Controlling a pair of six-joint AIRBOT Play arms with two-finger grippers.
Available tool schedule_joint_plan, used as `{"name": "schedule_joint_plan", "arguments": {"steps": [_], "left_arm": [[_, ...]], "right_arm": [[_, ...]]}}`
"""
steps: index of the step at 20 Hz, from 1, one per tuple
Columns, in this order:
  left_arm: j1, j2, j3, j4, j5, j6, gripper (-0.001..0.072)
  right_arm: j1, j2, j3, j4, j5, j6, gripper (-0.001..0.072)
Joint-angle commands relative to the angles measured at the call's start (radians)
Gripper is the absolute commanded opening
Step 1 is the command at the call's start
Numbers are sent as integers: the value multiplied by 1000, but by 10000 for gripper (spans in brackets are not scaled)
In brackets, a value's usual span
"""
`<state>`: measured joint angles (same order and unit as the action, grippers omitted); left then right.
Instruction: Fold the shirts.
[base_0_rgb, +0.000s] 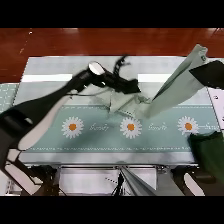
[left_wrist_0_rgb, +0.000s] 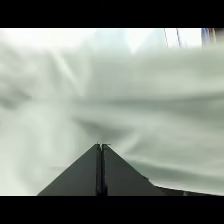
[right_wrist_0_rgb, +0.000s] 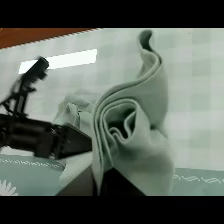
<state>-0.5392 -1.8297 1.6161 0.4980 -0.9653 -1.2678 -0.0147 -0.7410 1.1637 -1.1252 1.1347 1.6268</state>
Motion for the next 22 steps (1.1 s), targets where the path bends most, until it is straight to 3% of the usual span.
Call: {"name": "schedule_joint_plan", "arguments": {"steps": [1,4,7,10,11,12,13,18,21,22], "left_arm": [[197,167,1,146,-37,-1,26],[394,328,1,195,-106,-2,27],[550,471,1,195,-175,-1,27],[630,570,1,196,-245,1,28],[643,592,1,198,-267,3,28],[648,607,1,207,-280,3,27],[651,616,0,229,-293,3,28],[651,620,-12,321,-337,3,28],[651,620,-18,393,-338,3,29],[651,620,-18,422,-338,3,30]], "right_arm": [[139,-101,0,-50,-123,11,19],[306,-279,0,-57,-298,14,19],[462,-475,0,-49,-580,13,19],[594,-669,0,87,-818,15,20],[629,-724,0,145,-856,15,90],[660,-772,0,187,-883,15,345],[676,-802,0,211,-888,15,536],[560,-707,0,96,-731,14,550],[374,-538,0,-155,-443,14,548],[307,-488,0,-274,-325,14,506]]}}
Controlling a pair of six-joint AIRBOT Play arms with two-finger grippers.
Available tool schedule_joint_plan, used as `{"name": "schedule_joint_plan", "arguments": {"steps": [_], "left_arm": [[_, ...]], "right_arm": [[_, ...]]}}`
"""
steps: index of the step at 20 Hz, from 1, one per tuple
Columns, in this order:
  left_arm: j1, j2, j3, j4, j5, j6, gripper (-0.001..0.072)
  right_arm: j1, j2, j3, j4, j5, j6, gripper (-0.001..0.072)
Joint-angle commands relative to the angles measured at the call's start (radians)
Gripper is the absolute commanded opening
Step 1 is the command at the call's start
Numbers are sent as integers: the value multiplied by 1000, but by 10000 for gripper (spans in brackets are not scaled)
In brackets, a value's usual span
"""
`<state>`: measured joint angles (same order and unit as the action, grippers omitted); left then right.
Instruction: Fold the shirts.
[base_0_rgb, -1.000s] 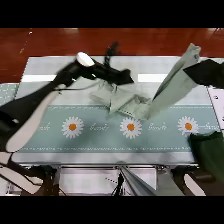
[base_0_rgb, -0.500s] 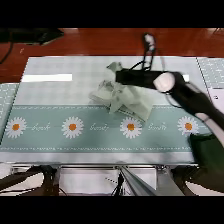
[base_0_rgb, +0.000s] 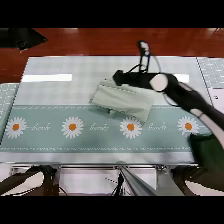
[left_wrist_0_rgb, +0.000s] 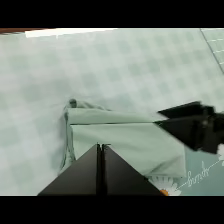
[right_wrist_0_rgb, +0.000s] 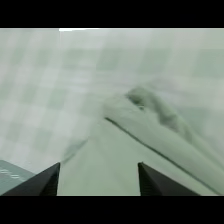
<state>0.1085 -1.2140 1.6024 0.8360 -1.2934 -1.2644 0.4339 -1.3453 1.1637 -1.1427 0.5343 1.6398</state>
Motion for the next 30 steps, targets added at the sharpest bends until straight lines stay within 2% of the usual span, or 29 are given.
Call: {"name": "schedule_joint_plan", "arguments": {"steps": [1,2,3,4,5,6,7,11,12,14,16,19,20,21,22,23,25,26,29,30], "left_arm": [[3,3,-4,117,-13,-1,30],[3,3,-4,139,-26,-1,31],[3,2,-4,160,-52,-1,33],[3,-1,-5,177,-82,-2,61],[3,-5,-5,195,-117,-6,160],[3,-7,-11,214,-141,-25,244],[3,-7,-23,232,-153,-50,276],[3,-7,-83,268,-169,-109,276],[1,-7,-96,268,-174,-126,276],[-10,-7,-113,267,-185,-149,275],[-39,-7,-113,268,-180,-151,274],[-89,-7,-113,269,-166,-155,268],[-106,-7,-113,269,-155,-166,268],[-122,-7,-113,268,-144,-174,268],[-138,-8,-113,268,-134,-174,268],[-154,-8,-113,269,-126,-174,268],[-180,-8,-114,269,-114,-181,267],[-190,-8,-114,269,-108,-195,267],[-216,-9,-113,269,-78,-200,267],[-218,-10,-114,269,-64,-199,267]], "right_arm": [[-210,157,0,-382,400,1,392],[-283,188,0,-502,526,1,349],[-361,205,-11,-570,613,-7,351],[-439,215,-36,-559,645,-26,396],[-525,214,-77,-472,653,-45,523],[-602,208,-136,-330,633,-80,557],[-657,202,-201,-184,605,-131,558],[-702,149,-453,293,483,-354,560],[-685,132,-504,399,435,-410,610],[-629,95,-567,588,345,-518,611],[-546,53,-573,706,270,-581,609],[-402,8,-573,787,97,-578,604],[-367,-5,-573,818,51,-578,582],[-338,-12,-573,845,10,-581,452],[-325,-9,-571,847,-8,-600,121],[-328,3,-568,842,-3,-629,20],[-361,66,-554,790,32,-716,19],[-394,121,-544,745,66,-717,19],[-536,329,-509,673,186,-688,19],[-601,407,-492,639,246,-633,19]]}}
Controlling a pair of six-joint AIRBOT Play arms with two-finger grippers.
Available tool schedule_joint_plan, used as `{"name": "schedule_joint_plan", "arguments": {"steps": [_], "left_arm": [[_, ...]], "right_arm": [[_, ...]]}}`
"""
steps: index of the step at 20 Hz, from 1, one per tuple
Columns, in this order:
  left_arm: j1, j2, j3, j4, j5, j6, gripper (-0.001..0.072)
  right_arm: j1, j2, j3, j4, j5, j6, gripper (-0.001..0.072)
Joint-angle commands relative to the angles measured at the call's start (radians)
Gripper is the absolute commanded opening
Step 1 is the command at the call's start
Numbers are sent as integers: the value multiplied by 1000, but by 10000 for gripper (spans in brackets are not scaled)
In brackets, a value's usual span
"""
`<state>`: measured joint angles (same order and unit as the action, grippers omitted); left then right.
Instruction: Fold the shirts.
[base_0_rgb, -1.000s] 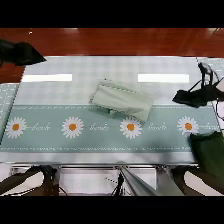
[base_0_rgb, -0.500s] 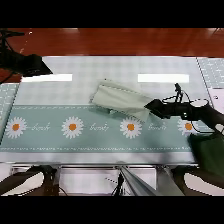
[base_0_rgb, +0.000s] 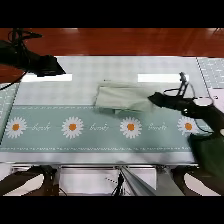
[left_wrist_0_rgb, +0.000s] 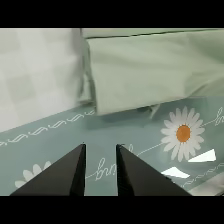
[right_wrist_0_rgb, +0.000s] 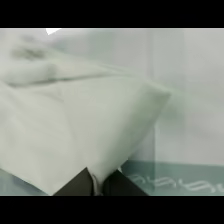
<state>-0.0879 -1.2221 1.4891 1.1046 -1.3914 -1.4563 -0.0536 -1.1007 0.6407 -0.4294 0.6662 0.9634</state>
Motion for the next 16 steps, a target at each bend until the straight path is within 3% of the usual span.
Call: {"name": "schedule_joint_plan", "arguments": {"steps": [1,6,9,13,16], "left_arm": [[-22,-2,0,2,51,-7,267],[-22,-13,0,7,186,11,267],[-20,-44,0,7,198,69,268],[-18,-112,0,6,199,109,268],[-18,-174,0,-6,204,109,267]], "right_arm": [[-177,232,47,-112,171,119,19],[-487,533,160,-425,491,461,19],[-625,639,268,-671,689,588,19],[-782,660,438,-1033,943,573,16],[-795,658,468,-1133,1010,588,16]]}}
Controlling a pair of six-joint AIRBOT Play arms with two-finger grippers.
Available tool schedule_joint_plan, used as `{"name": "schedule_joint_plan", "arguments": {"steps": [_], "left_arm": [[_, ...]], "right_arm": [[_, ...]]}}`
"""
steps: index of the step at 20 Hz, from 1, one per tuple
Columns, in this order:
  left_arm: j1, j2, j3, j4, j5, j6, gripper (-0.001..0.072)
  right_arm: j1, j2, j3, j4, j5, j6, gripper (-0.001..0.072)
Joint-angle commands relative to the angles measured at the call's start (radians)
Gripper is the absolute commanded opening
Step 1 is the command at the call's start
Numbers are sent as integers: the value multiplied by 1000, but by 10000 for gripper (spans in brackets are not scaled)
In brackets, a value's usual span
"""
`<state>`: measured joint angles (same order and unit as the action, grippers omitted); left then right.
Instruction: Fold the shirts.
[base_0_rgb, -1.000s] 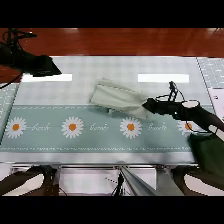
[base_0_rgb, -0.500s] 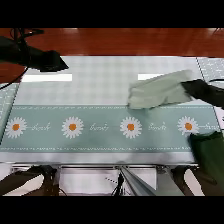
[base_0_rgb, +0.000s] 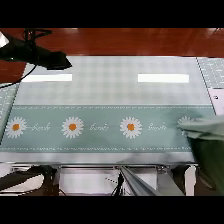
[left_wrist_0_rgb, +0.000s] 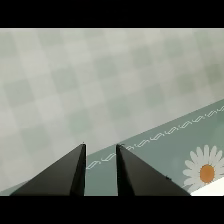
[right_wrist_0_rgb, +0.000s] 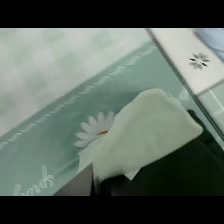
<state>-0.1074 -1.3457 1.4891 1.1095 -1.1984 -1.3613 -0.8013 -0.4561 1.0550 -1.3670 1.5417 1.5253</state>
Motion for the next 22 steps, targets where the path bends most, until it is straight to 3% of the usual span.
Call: {"name": "schedule_joint_plan", "arguments": {"steps": [1,7,12,15,17,20,21,22], "left_arm": [[1,-70,0,-14,11,14,268],[1,-145,0,-13,33,15,268],[1,-170,0,-13,188,16,267],[1,-185,1,-13,275,18,267],[3,-194,1,-10,272,68,267],[18,-202,1,-9,273,71,268],[28,-202,1,-9,274,71,268],[38,-202,1,-9,274,71,268]], "right_arm": [[-48,0,53,-247,161,33,16],[-48,-105,53,-483,271,71,16],[-48,-108,53,-731,311,106,19],[-90,-108,50,-742,315,110,18],[-174,-111,32,-767,312,108,18],[-300,-110,-63,-716,312,108,21],[-328,-110,-97,-695,314,108,80],[-351,-110,-131,-694,314,105,266]]}}
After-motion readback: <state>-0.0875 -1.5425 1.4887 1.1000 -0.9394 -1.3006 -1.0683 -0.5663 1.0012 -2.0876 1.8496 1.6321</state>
